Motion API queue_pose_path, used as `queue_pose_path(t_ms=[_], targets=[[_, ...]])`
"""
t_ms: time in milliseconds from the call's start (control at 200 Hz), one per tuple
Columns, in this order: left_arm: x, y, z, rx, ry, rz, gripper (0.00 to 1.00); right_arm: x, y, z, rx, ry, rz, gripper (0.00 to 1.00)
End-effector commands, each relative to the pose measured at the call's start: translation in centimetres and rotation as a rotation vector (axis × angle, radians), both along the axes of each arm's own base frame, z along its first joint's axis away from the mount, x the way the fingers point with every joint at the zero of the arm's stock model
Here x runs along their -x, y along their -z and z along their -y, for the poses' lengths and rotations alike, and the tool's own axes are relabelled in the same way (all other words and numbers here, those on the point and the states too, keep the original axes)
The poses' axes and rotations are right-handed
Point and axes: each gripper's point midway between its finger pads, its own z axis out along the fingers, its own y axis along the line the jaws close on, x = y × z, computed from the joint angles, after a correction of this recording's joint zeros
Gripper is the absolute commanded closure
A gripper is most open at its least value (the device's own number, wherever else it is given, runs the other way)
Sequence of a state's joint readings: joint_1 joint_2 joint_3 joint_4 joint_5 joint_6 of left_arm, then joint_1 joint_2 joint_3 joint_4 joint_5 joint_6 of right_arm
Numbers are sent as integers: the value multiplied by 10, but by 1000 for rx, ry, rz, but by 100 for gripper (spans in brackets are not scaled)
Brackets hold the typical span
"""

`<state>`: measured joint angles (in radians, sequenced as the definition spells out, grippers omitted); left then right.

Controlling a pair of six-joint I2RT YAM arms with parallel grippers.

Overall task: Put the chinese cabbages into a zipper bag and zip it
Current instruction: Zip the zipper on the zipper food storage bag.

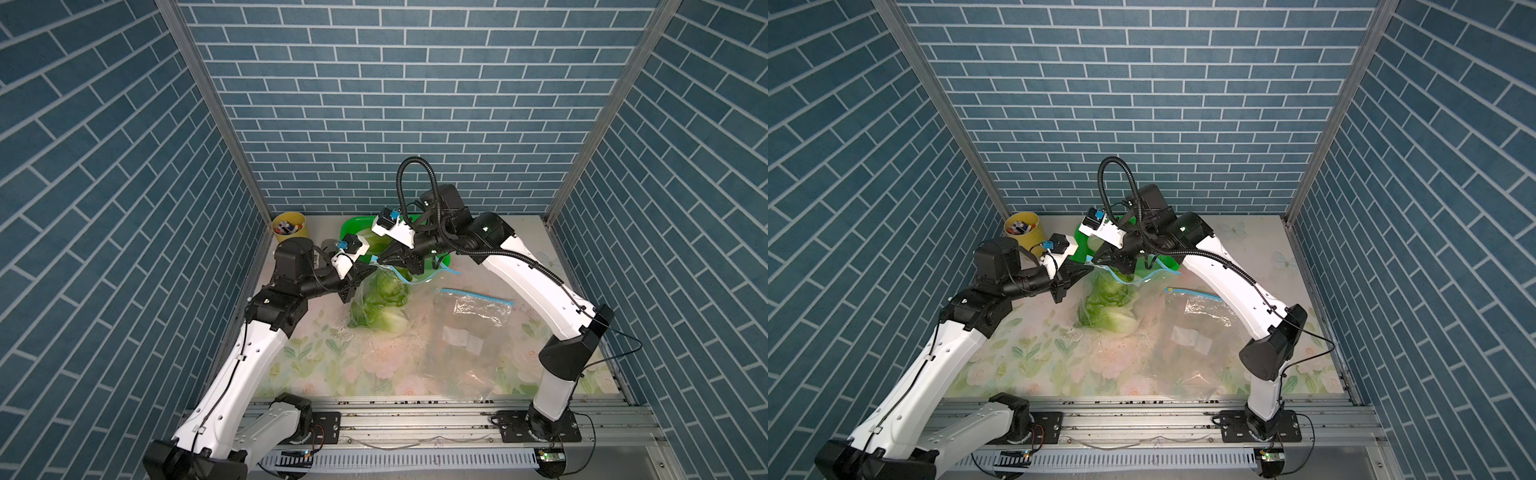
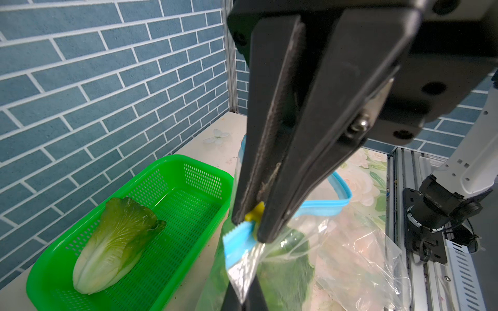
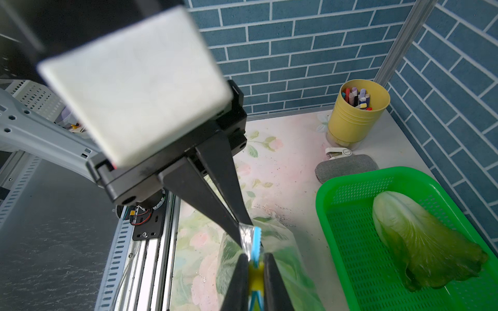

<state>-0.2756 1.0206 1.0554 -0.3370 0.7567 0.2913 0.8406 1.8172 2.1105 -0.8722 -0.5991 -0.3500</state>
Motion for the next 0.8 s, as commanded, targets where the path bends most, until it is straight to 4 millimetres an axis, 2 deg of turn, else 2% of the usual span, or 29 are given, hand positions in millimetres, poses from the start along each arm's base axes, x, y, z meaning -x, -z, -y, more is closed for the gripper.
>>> queue_pose_path(t_ms=[0,795], targets=[[-3,-15,-6,29,-43,55,100,-9,-12,23,7,43,63,100],[-8,-17,-12,42,-98,53,100,-22,-11,46,9,114,80,100]])
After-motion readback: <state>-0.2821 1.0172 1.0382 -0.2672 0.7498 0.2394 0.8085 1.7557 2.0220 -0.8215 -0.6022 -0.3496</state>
